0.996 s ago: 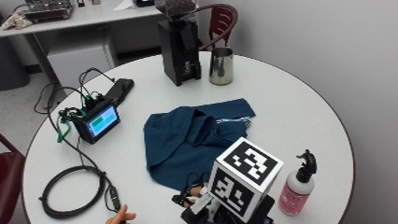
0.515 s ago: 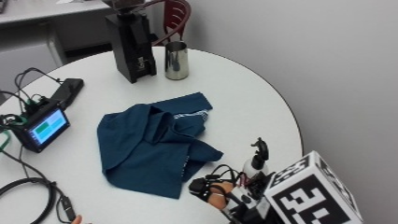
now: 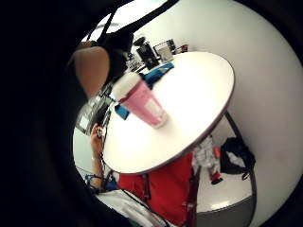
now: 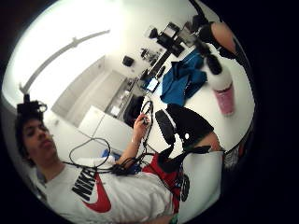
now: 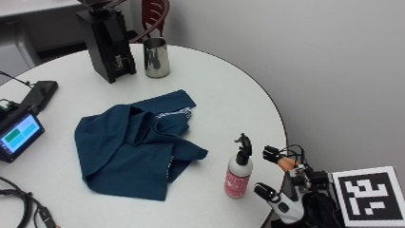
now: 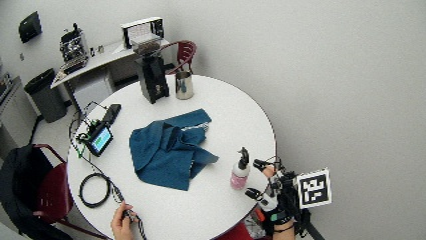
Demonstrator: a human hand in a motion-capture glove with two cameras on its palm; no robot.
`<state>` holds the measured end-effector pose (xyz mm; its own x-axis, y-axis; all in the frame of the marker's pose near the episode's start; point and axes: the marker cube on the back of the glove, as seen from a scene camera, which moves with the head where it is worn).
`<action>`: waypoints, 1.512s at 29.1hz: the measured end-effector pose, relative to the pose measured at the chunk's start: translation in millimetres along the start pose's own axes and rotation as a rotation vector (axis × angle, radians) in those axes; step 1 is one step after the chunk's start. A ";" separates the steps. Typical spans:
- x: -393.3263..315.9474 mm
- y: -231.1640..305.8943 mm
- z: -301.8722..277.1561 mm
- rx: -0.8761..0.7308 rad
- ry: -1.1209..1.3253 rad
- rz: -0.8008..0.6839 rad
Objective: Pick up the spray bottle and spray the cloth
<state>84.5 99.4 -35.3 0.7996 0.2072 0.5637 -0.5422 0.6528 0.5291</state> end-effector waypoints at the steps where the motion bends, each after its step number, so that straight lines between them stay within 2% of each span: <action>1: 2.9 -3.6 3.0 0.005 -0.018 0.029; 6: 19.1 -16.4 35.6 -0.047 -0.137 0.118; 14: 24.2 -21.8 71.9 -0.098 -0.242 0.127; 26: 46.4 -24.5 75.1 -0.010 -0.366 0.184; 30: 44.6 -50.9 64.9 -0.119 -0.366 0.129; 35: 24.5 -120.3 41.1 -0.346 -0.348 0.104; 40: 8.4 -166.9 27.9 -0.450 -0.200 0.149; 44: 13.9 -171.7 36.4 -0.544 -0.074 0.214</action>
<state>179.3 -36.4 -95.3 0.6564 0.3370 0.6750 -0.4635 0.8861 0.0083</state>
